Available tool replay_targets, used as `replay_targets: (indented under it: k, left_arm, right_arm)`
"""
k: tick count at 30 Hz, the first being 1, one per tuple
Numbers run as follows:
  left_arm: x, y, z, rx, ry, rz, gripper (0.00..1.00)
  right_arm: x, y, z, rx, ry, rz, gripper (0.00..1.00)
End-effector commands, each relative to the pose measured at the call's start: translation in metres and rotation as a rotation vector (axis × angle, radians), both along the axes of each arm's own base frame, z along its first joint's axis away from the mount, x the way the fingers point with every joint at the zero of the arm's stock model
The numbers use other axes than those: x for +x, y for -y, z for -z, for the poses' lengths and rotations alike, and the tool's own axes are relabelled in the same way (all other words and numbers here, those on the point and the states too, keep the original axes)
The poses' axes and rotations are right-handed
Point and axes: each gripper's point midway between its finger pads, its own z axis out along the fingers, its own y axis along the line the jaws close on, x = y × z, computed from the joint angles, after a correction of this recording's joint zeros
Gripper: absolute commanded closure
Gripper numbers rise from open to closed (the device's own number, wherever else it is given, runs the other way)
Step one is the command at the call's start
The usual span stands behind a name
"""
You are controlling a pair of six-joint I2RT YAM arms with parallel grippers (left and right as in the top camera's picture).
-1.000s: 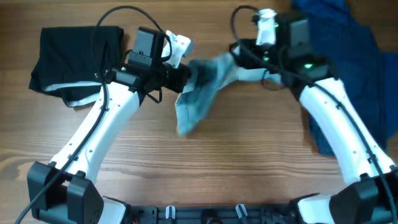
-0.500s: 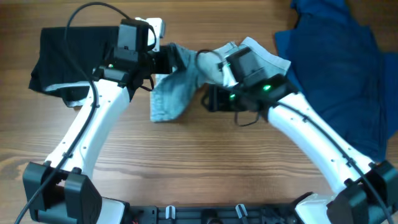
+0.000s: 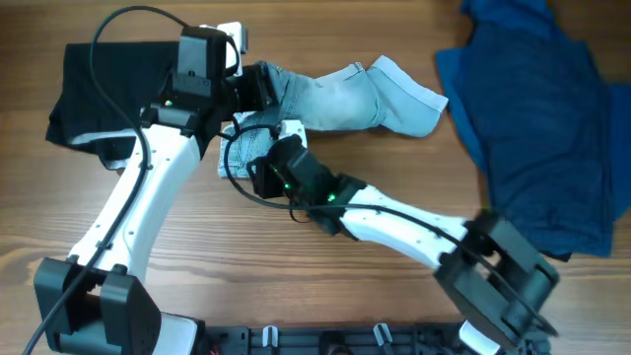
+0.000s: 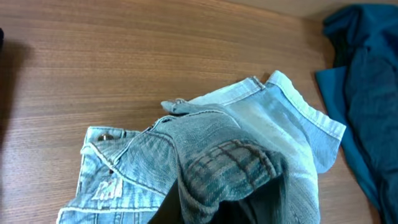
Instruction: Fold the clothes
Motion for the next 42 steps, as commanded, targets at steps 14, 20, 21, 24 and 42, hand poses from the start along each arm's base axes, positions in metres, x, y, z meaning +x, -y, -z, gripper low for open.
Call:
replay_targets:
  k: [14,20,21,24,42]
  left_arm:
    - [0.008,-0.059,0.002,-0.003,-0.032,-0.147,0.96]
    - [-0.015,-0.069,0.023,0.017,-0.163,-0.165,0.96]
    - [-0.020,-0.064,0.026,0.022,-0.184,-0.152,0.96]
    - [-0.034,-0.039,0.032,0.037,-0.227,-0.088,0.96]
    - [-0.022,-0.016,0.022,0.072,-0.139,-0.114,0.96]
  right_arm:
    - [0.073,0.183,-0.096,-0.024,0.065,0.242,0.96]
    - [0.071,0.257,-0.076,0.008,-0.065,0.169,0.80]
    - [0.066,0.256,-0.069,-0.007,-0.088,0.152,0.66]
    - [0.046,0.246,-0.057,0.007,-0.169,0.066,0.40]
    - [-0.047,0.083,0.046,-0.041,-0.439,0.459,0.52]
